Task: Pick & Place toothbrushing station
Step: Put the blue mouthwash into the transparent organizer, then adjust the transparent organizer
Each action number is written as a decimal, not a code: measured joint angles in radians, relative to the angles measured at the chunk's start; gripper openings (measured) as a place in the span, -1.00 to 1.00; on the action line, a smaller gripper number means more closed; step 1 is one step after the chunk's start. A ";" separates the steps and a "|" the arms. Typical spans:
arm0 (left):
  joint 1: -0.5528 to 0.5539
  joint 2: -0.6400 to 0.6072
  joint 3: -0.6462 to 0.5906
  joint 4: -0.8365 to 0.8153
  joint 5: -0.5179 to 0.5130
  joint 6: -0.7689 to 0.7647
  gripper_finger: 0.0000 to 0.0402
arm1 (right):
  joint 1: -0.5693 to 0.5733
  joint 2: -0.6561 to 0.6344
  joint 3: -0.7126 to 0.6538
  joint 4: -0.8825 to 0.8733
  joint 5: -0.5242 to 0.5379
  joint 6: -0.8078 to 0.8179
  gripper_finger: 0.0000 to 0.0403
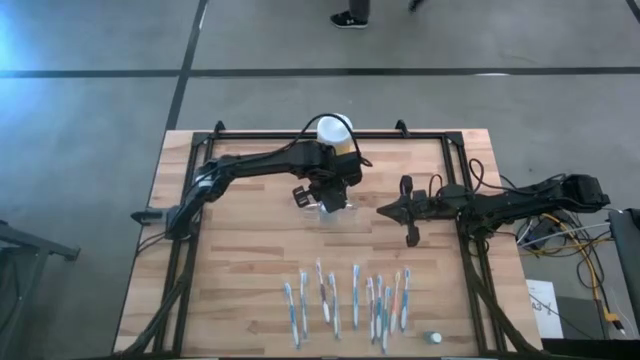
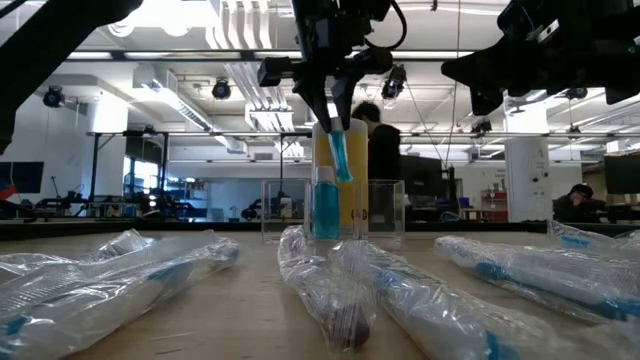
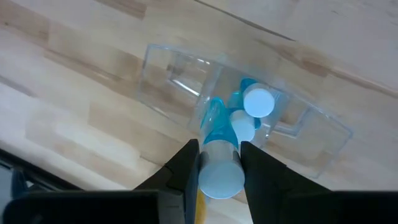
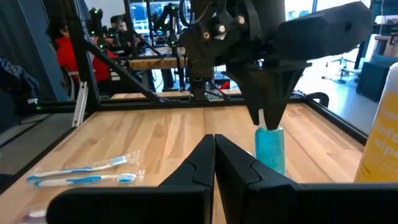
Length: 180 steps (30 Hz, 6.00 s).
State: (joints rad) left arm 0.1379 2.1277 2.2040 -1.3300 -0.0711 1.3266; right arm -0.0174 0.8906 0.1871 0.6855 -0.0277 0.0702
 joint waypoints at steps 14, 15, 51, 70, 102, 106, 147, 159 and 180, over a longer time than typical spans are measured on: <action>0.020 0.003 -0.043 0.032 0.006 0.007 -0.51 | 0.000 0.000 0.000 0.001 0.000 -0.025 -0.96; 0.022 0.002 -0.056 0.038 0.006 0.011 -0.51 | 0.000 0.000 0.000 0.001 0.000 -0.025 -0.96; 0.077 0.010 -0.196 0.222 0.035 0.040 -0.41 | 0.000 0.000 0.000 0.000 -0.001 -0.025 -0.96; 0.091 0.012 -0.196 0.260 0.048 -0.053 -0.39 | 0.000 0.000 0.000 0.000 -0.003 -0.021 -0.96; 0.126 0.027 -0.196 0.258 0.059 -0.215 -0.39 | 0.000 0.000 0.000 0.004 -0.006 -0.028 -0.96; 0.124 0.028 -0.197 0.262 0.051 -0.192 -0.39 | 0.000 0.000 0.000 0.005 -0.006 -0.026 -0.96; 0.105 -0.007 -0.084 0.146 0.018 -0.352 0.03 | 0.000 0.000 0.000 0.030 -0.006 -0.048 -0.96; 0.137 -0.293 -0.171 0.034 0.542 -0.602 -0.21 | 0.000 0.000 0.000 0.036 0.001 -0.070 -0.96; -0.078 -0.815 -1.728 1.886 0.249 -1.557 -0.97 | -0.099 0.002 0.000 -0.305 0.425 0.332 -0.96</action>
State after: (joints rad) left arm 0.0601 1.3125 0.4755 0.5560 0.1780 -0.2301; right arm -0.1168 0.8924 0.1871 0.3806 0.3969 0.4026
